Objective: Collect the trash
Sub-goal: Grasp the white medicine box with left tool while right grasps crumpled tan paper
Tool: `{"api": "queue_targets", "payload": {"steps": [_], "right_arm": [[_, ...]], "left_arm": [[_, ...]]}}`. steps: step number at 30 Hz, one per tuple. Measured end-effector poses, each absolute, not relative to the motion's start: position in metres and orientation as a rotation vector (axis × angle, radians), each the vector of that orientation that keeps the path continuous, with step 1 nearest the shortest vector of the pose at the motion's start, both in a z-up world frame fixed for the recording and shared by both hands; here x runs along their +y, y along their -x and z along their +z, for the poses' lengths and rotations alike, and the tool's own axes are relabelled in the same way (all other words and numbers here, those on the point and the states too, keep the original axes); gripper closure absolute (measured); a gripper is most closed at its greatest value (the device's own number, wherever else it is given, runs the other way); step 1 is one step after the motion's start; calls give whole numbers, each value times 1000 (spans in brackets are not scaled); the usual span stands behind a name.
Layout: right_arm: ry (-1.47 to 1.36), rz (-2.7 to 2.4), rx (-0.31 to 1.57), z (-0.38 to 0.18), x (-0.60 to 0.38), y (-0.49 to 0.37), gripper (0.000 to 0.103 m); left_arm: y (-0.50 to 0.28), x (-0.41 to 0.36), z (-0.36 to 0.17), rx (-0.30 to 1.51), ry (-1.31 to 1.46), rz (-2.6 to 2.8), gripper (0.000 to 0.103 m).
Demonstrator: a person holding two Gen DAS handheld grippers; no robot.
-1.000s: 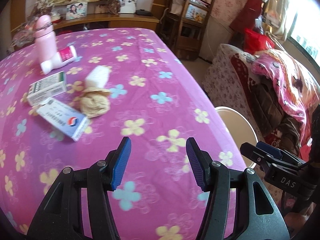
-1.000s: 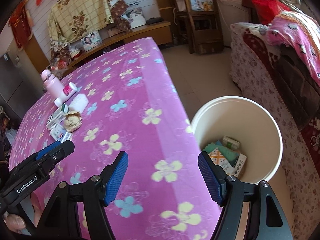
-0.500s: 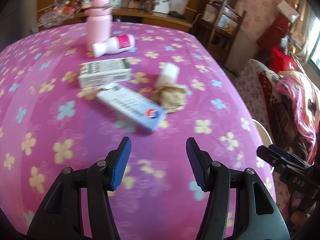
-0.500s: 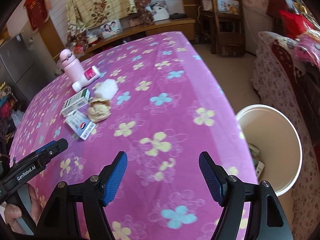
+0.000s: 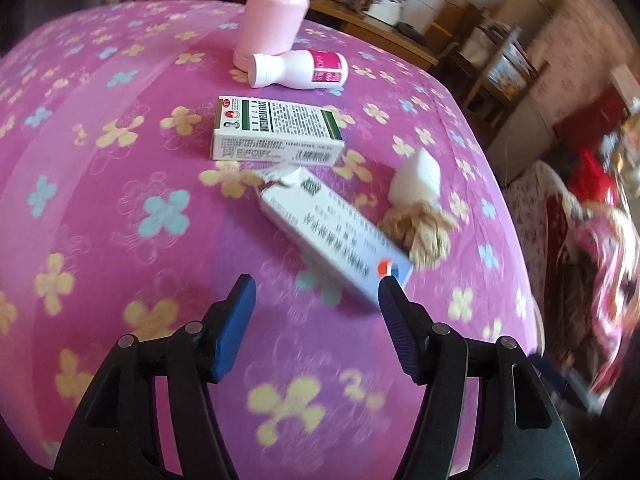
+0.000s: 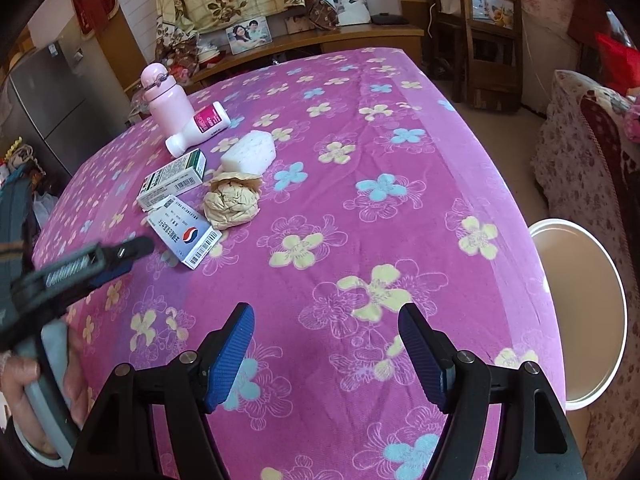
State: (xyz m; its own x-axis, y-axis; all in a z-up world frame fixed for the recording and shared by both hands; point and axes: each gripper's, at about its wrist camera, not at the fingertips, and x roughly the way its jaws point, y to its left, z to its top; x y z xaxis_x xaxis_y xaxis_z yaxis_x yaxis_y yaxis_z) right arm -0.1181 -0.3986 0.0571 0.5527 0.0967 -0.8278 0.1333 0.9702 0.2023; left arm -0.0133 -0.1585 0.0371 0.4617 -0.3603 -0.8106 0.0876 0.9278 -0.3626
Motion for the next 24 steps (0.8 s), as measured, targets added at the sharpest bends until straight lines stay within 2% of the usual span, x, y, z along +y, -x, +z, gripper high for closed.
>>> {"api": "queue_targets", "payload": {"steps": [10,19,24], "right_arm": [[-275,10,996,51,-406,115,30],[-298,34,1001,46,-405,110,30],[-305,57,996,46,-395,108,30]], "left_arm": [[-34,-196,30,1058,153,-29,39],[-29,-200,35,1073,-43,-101,39],[-33,-193,38,1098,96,-163,39]]}}
